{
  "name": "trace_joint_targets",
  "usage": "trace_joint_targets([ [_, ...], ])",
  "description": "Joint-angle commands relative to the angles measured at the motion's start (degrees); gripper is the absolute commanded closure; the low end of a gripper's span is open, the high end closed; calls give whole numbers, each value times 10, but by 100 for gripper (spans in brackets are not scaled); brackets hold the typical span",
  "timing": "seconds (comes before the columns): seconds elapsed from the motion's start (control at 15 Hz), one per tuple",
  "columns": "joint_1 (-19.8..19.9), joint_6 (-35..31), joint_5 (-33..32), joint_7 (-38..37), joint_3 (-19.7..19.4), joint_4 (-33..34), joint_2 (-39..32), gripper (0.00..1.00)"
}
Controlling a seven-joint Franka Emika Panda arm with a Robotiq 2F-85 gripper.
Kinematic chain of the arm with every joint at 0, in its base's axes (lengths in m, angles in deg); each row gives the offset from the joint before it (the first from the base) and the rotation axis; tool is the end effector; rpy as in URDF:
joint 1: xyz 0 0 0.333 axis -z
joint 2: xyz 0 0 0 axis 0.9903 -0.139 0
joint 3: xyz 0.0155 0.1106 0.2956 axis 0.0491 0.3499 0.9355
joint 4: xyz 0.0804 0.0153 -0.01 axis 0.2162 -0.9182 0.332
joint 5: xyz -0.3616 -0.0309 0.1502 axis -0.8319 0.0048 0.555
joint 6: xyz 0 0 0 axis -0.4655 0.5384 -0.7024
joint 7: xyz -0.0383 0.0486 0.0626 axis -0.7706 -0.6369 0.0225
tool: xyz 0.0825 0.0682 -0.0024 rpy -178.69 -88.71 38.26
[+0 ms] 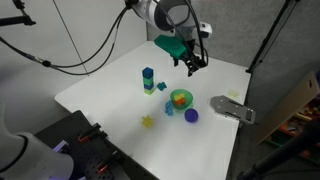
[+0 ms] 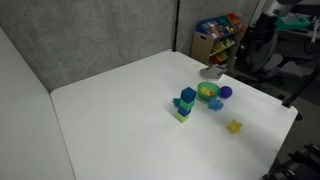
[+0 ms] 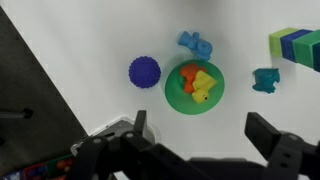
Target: Pick up the yellow toy from the green bowl and put it on the table
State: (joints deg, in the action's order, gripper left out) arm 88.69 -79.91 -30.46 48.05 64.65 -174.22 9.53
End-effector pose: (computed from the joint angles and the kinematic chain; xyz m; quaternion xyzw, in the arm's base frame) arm 0.5913 -0.1225 0.3822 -0.9944 0.0930 -0.0483 0.0100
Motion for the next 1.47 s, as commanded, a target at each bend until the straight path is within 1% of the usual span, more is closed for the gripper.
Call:
trace_joint_targets([
  [0.0, 1, 2, 10, 13, 10, 70, -77, 0],
  [0.73, -14, 9, 0, -10, 32, 252, -289, 0],
  [1.07, -14, 7, 4, -10, 42, 307, -363, 0],
  [1.4, -23, 3, -1, -32, 38, 344, -425, 0],
])
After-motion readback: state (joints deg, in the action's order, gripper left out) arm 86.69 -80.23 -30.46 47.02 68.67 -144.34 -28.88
